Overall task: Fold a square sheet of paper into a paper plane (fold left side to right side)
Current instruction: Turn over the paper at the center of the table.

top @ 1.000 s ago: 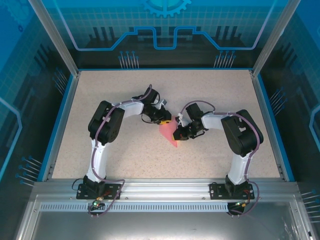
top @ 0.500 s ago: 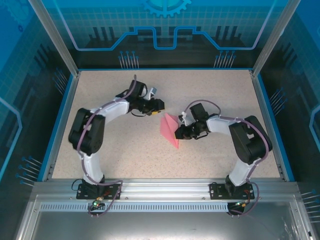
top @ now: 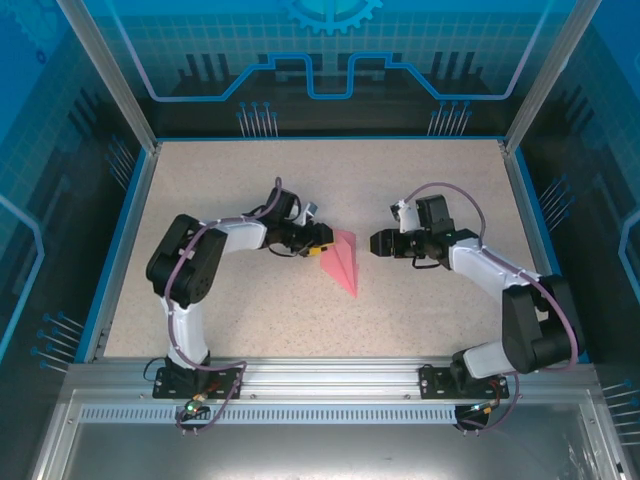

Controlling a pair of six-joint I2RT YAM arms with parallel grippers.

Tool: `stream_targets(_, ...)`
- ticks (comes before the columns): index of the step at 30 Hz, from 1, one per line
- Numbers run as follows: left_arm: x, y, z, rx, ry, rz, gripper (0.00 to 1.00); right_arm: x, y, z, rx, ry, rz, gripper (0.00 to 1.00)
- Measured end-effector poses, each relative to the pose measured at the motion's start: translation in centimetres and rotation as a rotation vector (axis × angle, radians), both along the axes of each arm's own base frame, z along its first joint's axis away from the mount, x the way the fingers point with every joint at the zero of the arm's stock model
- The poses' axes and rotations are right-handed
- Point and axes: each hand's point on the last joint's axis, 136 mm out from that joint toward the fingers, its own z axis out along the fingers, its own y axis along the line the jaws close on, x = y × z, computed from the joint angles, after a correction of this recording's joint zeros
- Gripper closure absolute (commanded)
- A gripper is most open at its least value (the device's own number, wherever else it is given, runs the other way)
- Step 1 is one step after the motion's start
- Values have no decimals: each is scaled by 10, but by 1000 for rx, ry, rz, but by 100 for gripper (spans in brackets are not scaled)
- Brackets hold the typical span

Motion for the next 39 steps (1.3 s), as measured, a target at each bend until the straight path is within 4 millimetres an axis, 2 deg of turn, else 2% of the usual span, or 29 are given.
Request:
stream_targets(3,-2,-11,-7,-5,17,-21,54,-2,-8,-1,21,-13,-33,30)
stream_targets(7,8,-22,-6,-25,13,-32,56,-4,-21,-8,65,-3,-89,21)
stream_targets(14,17,-35,-10,-41,9,-52,81,-5,-33,-8,186,14,-140,2)
stream_targets(16,16,-36,-9,-44,7,-57,86,-6,-33,-6,225,18,-144,1)
stream_targets(20,17,-36,0,-49,-6,-58,87,-7,-28,3,294,17,-121,1)
stream_targets(23,21,-35,27,-70,-54,-54,87,-8,-22,13,348,11,-85,1)
stream_targets(28,34,-29,105,-136,-212,-36,86,-9,-11,26,439,17,-30,1)
stream_targets(32,41,-28,155,-180,-319,-33,85,-7,1,38,498,11,11,1)
stream_targets(35,41,-29,174,-198,-356,-35,85,-6,16,51,542,0,59,1)
stream_targets(39,39,-29,178,-208,-356,-39,85,-6,39,64,592,-4,124,1)
